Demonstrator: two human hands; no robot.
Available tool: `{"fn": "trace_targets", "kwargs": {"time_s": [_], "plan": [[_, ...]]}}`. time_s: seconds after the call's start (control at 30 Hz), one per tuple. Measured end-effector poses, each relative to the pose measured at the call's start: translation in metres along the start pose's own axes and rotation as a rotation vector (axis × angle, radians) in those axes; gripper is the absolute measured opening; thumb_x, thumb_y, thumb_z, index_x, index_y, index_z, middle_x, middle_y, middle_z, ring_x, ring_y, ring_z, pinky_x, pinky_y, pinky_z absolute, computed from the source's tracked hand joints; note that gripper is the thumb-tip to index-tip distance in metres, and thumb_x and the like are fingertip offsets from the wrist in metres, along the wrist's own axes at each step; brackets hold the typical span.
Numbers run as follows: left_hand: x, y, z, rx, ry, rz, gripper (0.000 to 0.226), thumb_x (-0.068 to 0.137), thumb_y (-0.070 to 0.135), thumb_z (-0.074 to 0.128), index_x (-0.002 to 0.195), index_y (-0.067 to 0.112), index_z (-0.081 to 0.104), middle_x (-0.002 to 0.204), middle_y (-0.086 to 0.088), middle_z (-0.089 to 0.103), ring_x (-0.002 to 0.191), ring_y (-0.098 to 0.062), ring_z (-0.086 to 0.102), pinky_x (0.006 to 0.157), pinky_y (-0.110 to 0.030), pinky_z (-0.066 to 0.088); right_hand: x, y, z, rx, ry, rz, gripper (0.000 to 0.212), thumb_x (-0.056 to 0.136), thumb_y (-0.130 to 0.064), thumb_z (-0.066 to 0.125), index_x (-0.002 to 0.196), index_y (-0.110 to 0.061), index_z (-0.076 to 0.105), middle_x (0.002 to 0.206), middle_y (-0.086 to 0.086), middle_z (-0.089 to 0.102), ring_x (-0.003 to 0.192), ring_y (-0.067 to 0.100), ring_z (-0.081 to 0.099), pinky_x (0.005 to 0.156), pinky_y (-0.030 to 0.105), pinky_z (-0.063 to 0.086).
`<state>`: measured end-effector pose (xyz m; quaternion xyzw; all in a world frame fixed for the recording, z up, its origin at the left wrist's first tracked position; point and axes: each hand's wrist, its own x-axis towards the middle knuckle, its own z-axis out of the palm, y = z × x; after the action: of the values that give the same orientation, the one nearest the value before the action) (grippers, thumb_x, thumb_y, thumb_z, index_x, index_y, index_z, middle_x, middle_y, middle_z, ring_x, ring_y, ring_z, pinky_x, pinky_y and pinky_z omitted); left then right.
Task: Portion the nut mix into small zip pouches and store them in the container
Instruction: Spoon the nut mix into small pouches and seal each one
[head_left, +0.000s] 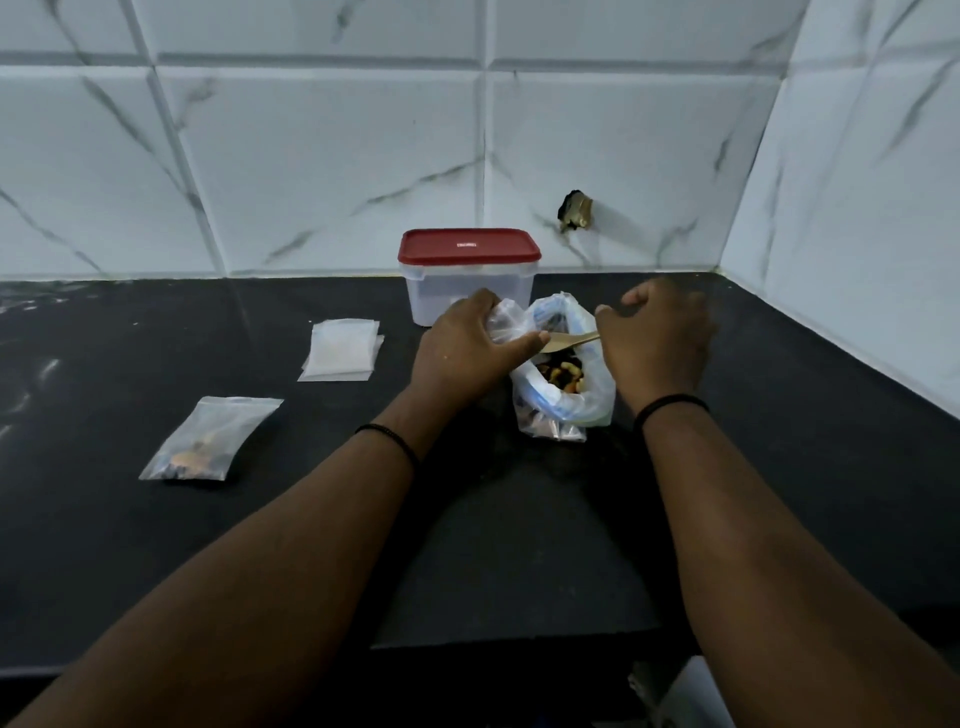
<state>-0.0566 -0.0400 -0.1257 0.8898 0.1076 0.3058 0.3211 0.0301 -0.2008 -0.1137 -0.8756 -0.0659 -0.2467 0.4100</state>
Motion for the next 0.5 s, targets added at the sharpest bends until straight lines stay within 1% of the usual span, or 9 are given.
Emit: {"fn": "trace_targets", "kwargs": {"time_s": [0.07, 0.13, 0.17, 0.23, 0.27, 0.33, 0.4, 0.47, 0.5], "plan": [[0.001, -0.002, 0.001, 0.022, -0.050, -0.034, 0.047, 0.076, 0.065, 0.070, 0.099, 0.026, 0.056, 0.092, 0.006, 0.067, 0.082, -0.011, 0.064, 0.074, -0.039, 0.057, 0.002, 0.000, 0.001, -0.069, -0.065, 0.040, 0.037, 0.082, -0.044, 0.069, 0.110, -0.020, 0.064, 0.123, 0.013, 0.058, 0.115, 0.036, 0.055, 0.092, 0.040, 0.049], [0.001, -0.002, 0.000, 0.014, -0.065, -0.054, 0.048, 0.077, 0.065, 0.070, 0.102, 0.026, 0.055, 0.092, 0.007, 0.067, 0.082, -0.010, 0.064, 0.073, -0.036, 0.056, 0.005, 0.000, 0.004, -0.067, -0.155, 0.079, 0.045, 0.084, -0.046, 0.068, 0.117, -0.016, 0.059, 0.125, 0.015, 0.057, 0.117, 0.037, 0.054, 0.092, 0.040, 0.046], [0.001, -0.003, -0.001, 0.004, -0.071, -0.057, 0.048, 0.076, 0.064, 0.070, 0.102, 0.026, 0.056, 0.092, 0.008, 0.067, 0.082, -0.009, 0.064, 0.072, -0.035, 0.055, 0.006, 0.002, 0.006, -0.052, -0.193, 0.082, 0.046, 0.085, -0.045, 0.067, 0.117, -0.014, 0.058, 0.124, 0.014, 0.060, 0.115, 0.036, 0.056, 0.090, 0.038, 0.046], [-0.001, -0.003, -0.002, -0.010, -0.086, -0.061, 0.048, 0.076, 0.063, 0.072, 0.102, 0.026, 0.056, 0.091, 0.009, 0.067, 0.082, -0.009, 0.065, 0.071, -0.032, 0.053, 0.007, 0.004, 0.008, 0.012, -0.226, 0.068, 0.040, 0.087, -0.038, 0.068, 0.115, -0.012, 0.060, 0.118, 0.010, 0.065, 0.110, 0.031, 0.061, 0.082, 0.032, 0.045], [-0.002, -0.003, -0.002, -0.016, -0.093, -0.065, 0.046, 0.076, 0.062, 0.073, 0.101, 0.026, 0.056, 0.091, 0.009, 0.067, 0.082, -0.008, 0.065, 0.070, -0.030, 0.052, 0.007, 0.004, 0.008, 0.047, -0.215, 0.059, 0.035, 0.087, -0.033, 0.069, 0.114, -0.013, 0.061, 0.115, 0.007, 0.067, 0.107, 0.028, 0.062, 0.078, 0.029, 0.043], [-0.002, -0.003, -0.003, -0.031, -0.099, -0.073, 0.045, 0.075, 0.059, 0.075, 0.100, 0.027, 0.055, 0.091, 0.010, 0.067, 0.081, -0.007, 0.064, 0.068, -0.028, 0.050, 0.007, 0.001, 0.006, 0.129, -0.157, 0.029, 0.028, 0.088, -0.024, 0.070, 0.112, -0.015, 0.061, 0.108, 0.003, 0.067, 0.100, 0.023, 0.063, 0.074, 0.025, 0.038], [-0.002, -0.002, -0.002, -0.050, -0.105, -0.085, 0.045, 0.074, 0.057, 0.077, 0.098, 0.027, 0.054, 0.089, 0.010, 0.067, 0.079, -0.006, 0.064, 0.067, -0.028, 0.051, 0.006, -0.004, 0.005, 0.229, -0.104, -0.016, 0.028, 0.086, -0.016, 0.073, 0.111, -0.017, 0.060, 0.099, -0.003, 0.063, 0.091, 0.017, 0.062, 0.070, 0.022, 0.039], [-0.002, -0.002, -0.001, -0.079, -0.124, -0.103, 0.045, 0.073, 0.055, 0.078, 0.099, 0.026, 0.055, 0.090, 0.010, 0.067, 0.081, -0.007, 0.065, 0.069, -0.029, 0.053, 0.004, -0.009, 0.005, 0.340, -0.089, -0.056, 0.033, 0.082, -0.013, 0.078, 0.109, -0.018, 0.059, 0.096, -0.006, 0.062, 0.085, 0.011, 0.061, 0.063, 0.014, 0.041], [-0.002, -0.001, 0.000, -0.096, -0.134, -0.116, 0.045, 0.073, 0.053, 0.079, 0.101, 0.026, 0.056, 0.092, 0.010, 0.067, 0.082, -0.007, 0.065, 0.071, -0.030, 0.054, 0.003, -0.011, 0.007, 0.390, -0.098, -0.064, 0.033, 0.080, -0.013, 0.079, 0.106, -0.019, 0.060, 0.095, -0.006, 0.064, 0.082, 0.009, 0.062, 0.063, 0.010, 0.043]]}}
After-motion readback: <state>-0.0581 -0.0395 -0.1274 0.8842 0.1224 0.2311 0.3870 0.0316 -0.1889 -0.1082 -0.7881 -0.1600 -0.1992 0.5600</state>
